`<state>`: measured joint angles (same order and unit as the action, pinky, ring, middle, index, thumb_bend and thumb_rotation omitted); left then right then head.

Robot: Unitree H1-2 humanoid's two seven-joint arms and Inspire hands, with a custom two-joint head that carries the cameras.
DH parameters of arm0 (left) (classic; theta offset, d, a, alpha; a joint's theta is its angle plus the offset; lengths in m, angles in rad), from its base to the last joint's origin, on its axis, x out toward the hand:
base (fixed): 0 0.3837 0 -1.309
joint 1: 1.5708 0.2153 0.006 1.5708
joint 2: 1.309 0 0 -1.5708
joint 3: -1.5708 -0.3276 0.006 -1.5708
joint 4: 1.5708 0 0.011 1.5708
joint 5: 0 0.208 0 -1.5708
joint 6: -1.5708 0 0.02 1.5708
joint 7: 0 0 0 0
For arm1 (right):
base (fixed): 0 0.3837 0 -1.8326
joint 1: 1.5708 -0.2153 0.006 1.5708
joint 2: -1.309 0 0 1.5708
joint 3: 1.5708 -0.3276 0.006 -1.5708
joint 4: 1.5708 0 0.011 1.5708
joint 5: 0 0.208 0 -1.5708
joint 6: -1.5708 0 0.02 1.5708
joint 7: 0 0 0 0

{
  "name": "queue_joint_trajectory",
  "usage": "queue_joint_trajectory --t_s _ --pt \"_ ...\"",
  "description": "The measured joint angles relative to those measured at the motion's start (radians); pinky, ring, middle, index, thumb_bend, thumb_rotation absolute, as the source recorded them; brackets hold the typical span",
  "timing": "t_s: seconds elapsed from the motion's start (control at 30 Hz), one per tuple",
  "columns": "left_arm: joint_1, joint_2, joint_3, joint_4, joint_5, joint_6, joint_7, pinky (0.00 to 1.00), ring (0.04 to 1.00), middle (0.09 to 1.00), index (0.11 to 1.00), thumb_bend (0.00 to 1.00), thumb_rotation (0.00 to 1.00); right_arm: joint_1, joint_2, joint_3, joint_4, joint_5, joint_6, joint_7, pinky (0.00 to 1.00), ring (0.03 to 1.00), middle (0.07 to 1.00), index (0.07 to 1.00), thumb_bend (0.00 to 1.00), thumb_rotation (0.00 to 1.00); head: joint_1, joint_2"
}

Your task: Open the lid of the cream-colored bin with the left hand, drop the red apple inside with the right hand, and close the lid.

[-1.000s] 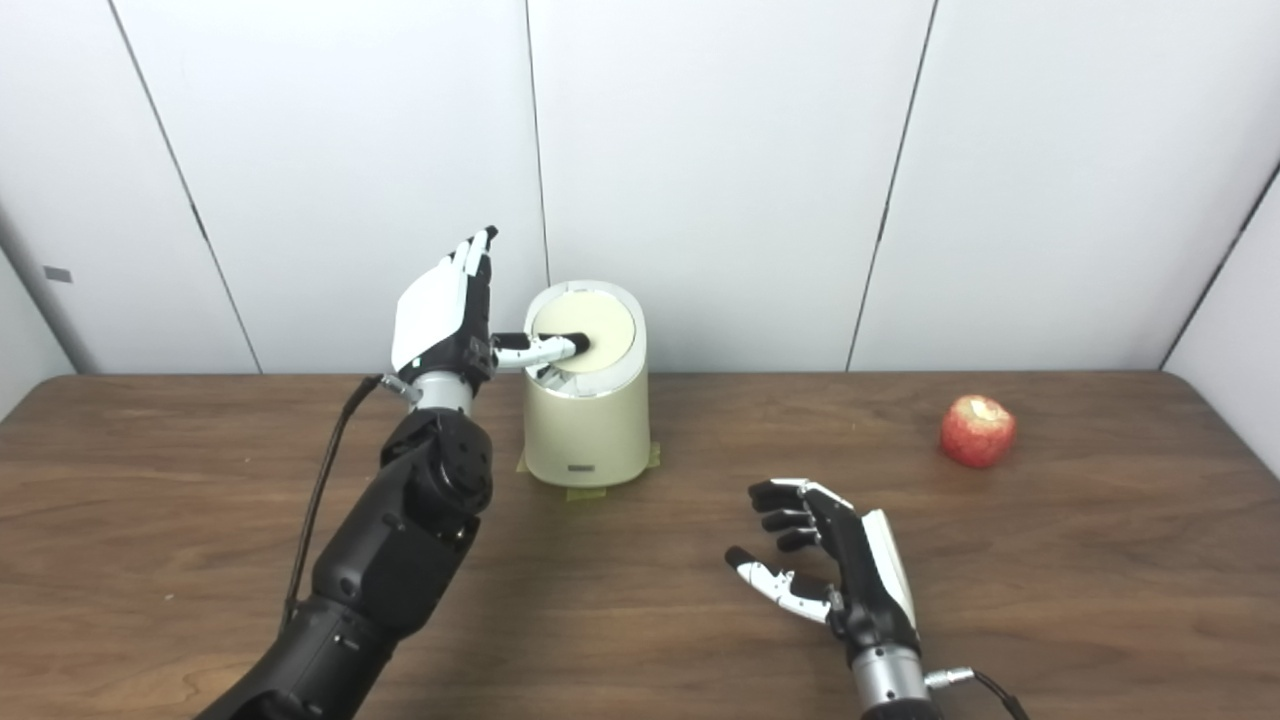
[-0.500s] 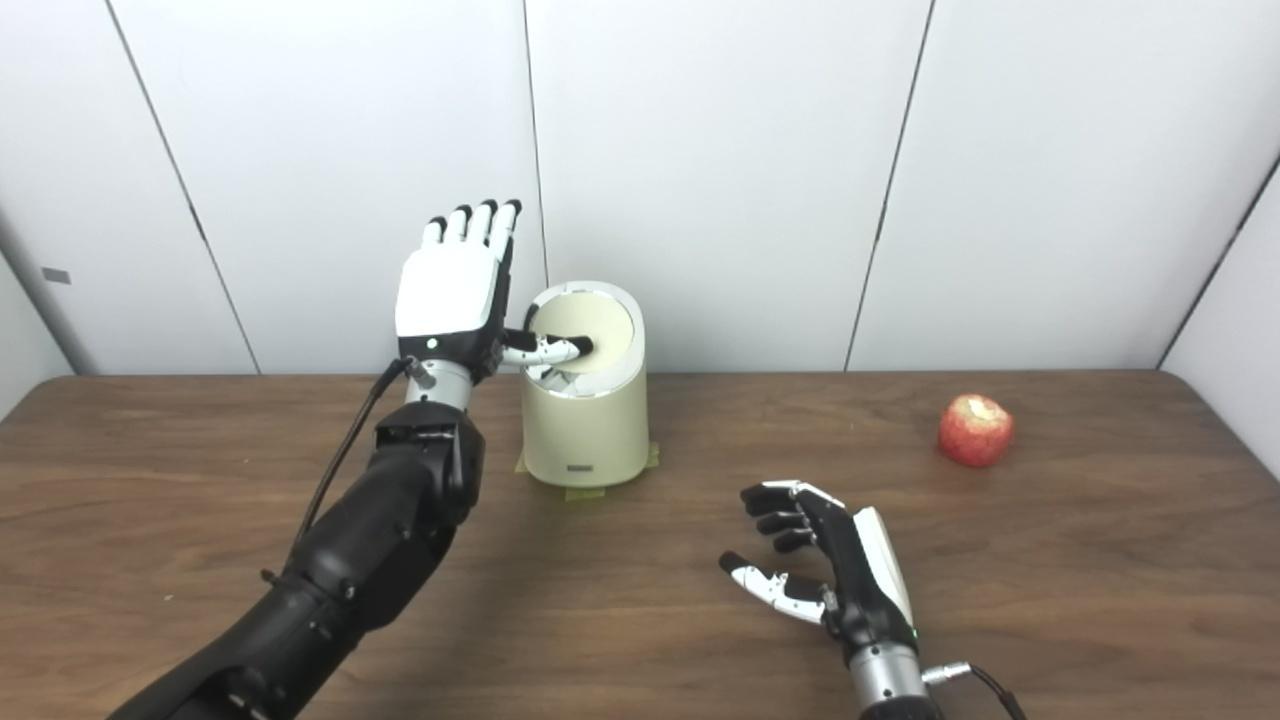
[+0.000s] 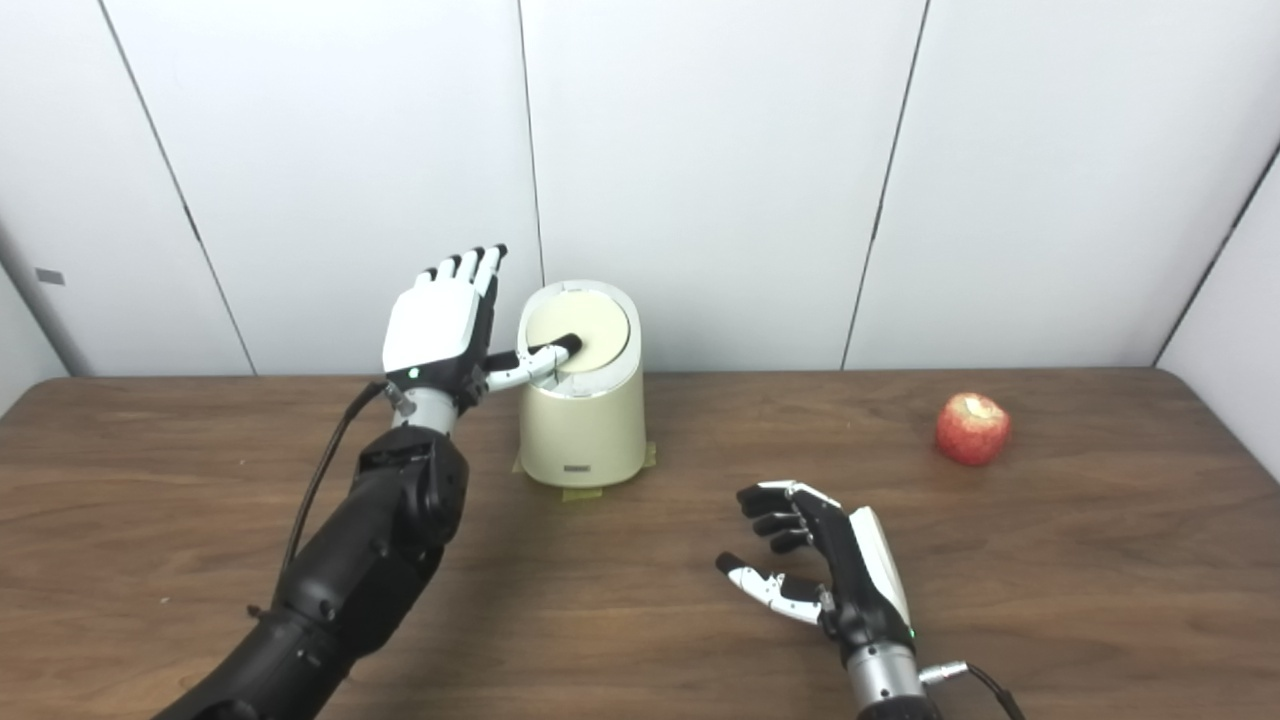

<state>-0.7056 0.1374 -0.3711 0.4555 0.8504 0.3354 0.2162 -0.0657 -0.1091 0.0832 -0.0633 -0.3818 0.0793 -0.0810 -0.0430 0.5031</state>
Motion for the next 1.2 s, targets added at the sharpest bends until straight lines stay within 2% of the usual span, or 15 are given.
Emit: queue_joint_trajectory --t_s 0.17,0.33,0.4,0.57,0.7,0.77,0.8,0.93,0.97,1.03,1.1,1.13,1.17,1.2 --pt "0.020 -0.005 0.035 -0.017 -0.050 -0.048 0.026 1.00 1.000 1.000 1.000 0.75 1.00 -0.002 -0.006 0.005 -0.001 -0.013 0.004 0.000 0.54 0.622 0.653 0.639 0.32 0.00 -0.006 -0.003" --pt "0.065 0.006 0.066 -0.102 -0.100 -0.099 0.023 1.00 1.000 1.000 1.000 0.71 1.00 -0.007 -0.009 0.021 -0.003 -0.053 0.011 -0.003 0.52 0.611 0.646 0.630 0.31 0.00 -0.009 -0.006" --pt "0.100 0.013 0.091 -0.134 -0.137 -0.137 0.022 1.00 1.000 1.000 1.000 0.64 1.00 -0.010 -0.016 0.030 -0.003 -0.073 0.011 -0.004 0.51 0.611 0.648 0.635 0.31 0.00 -0.006 -0.006" --pt "0.219 0.018 0.219 -0.186 -0.339 -0.283 0.011 0.97 1.000 1.000 1.000 0.44 1.00 -0.011 -0.018 0.030 -0.003 -0.086 0.011 -0.003 0.52 0.616 0.656 0.641 0.32 0.00 0.003 -0.008" --pt "0.319 0.020 0.278 -0.250 -0.436 -0.411 0.018 0.98 1.000 1.000 1.000 0.39 1.00 -0.010 -0.019 0.021 0.000 -0.083 0.007 -0.006 0.49 0.596 0.635 0.639 0.31 0.00 0.006 -0.011" --pt "0.356 0.021 0.296 -0.270 -0.461 -0.469 0.023 0.99 1.000 1.000 1.000 0.37 1.00 -0.010 -0.019 0.018 0.003 -0.082 0.003 -0.015 0.42 0.524 0.578 0.637 0.32 0.00 0.006 -0.011" --pt "0.373 0.023 0.304 -0.280 -0.470 -0.483 0.023 0.99 1.000 1.000 1.000 0.35 1.00 -0.010 -0.019 0.018 0.003 -0.086 0.002 -0.017 0.40 0.510 0.569 0.636 0.32 0.00 0.006 -0.011" --pt "0.448 0.038 0.320 -0.351 -0.504 -0.538 0.007 0.96 0.994 1.000 0.999 0.38 1.00 -0.011 -0.019 0.037 0.001 -0.171 0.009 -0.041 0.45 0.574 0.633 0.624 0.35 0.00 0.009 -0.011" --pt "0.469 0.040 0.322 -0.374 -0.509 -0.551 0.005 0.94 0.983 0.997 0.993 0.37 1.00 -0.010 -0.019 0.042 -0.001 -0.192 0.010 -0.044 0.43 0.555 0.631 0.623 0.35 0.00 0.009 -0.011" --pt "0.511 0.040 0.324 -0.408 -0.519 -0.565 -0.003 0.91 0.962 0.979 0.971 0.31 1.00 -0.008 -0.020 0.046 -0.009 -0.233 0.011 -0.053 0.36 0.483 0.614 0.621 0.36 0.00 0.006 -0.011" --pt "0.549 0.042 0.326 -0.423 -0.538 -0.601 -0.019 0.89 0.946 0.961 0.951 0.24 1.00 -0.008 -0.024 0.047 -0.032 -0.269 0.009 -0.071 0.37 0.516 0.652 0.630 0.41 0.00 0.003 -0.009" --pt "0.566 0.045 0.328 -0.423 -0.545 -0.616 -0.027 0.89 0.943 0.957 0.944 0.22 0.99 -0.009 -0.030 0.048 -0.050 -0.297 0.007 -0.078 0.42 0.567 0.674 0.643 0.46 0.05 0.003 -0.009" --pt "0.578 0.049 0.329 -0.423 -0.552 -0.631 -0.033 0.88 0.939 0.951 0.936 0.21 0.97 -0.014 -0.043 0.050 -0.068 -0.328 0.011 -0.075 0.53 0.672 0.739 0.684 0.57 0.16 0.002 -0.009" --pt "0.583 0.052 0.332 -0.424 -0.560 -0.638 -0.038 0.88 0.937 0.949 0.933 0.20 0.96 -0.020 -0.060 0.051 -0.086 -0.355 0.015 -0.069 0.57 0.708 0.762 0.698 0.61 0.19 0.002 -0.009"
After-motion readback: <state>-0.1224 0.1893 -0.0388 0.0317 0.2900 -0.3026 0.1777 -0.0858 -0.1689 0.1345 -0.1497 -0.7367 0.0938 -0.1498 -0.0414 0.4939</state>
